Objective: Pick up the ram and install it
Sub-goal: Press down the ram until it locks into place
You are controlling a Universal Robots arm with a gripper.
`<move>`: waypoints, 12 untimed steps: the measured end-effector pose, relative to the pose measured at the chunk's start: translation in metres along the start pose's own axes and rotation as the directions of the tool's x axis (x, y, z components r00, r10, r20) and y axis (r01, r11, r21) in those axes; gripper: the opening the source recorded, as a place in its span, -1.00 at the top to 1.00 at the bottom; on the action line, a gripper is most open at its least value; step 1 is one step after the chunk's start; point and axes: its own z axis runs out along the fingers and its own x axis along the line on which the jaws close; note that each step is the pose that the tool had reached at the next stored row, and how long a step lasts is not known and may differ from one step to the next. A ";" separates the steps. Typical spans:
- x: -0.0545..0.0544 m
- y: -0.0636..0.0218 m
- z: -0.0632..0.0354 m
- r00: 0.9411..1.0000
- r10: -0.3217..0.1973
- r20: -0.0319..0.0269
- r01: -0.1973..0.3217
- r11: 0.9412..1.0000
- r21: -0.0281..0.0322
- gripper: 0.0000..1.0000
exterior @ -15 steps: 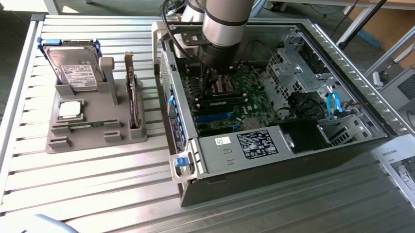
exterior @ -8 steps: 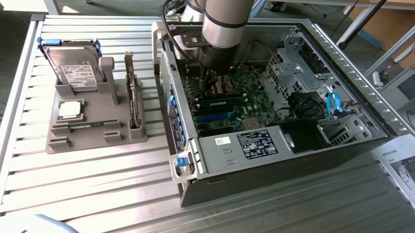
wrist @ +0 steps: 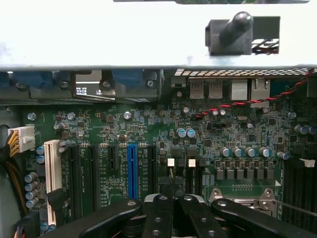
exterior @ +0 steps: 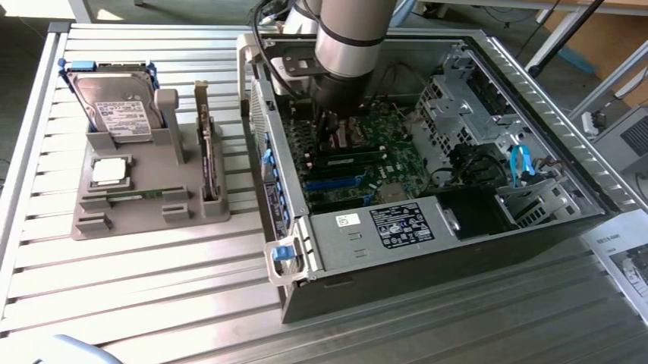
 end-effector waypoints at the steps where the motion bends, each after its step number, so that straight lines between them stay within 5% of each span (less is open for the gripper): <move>1: 0.000 0.0000 0.0004 1.000 0.000 0.000 0.000 1.000 0.000 0.80; 12: 0.000 0.0002 0.0055 1.000 0.000 0.001 0.000 1.000 0.000 0.80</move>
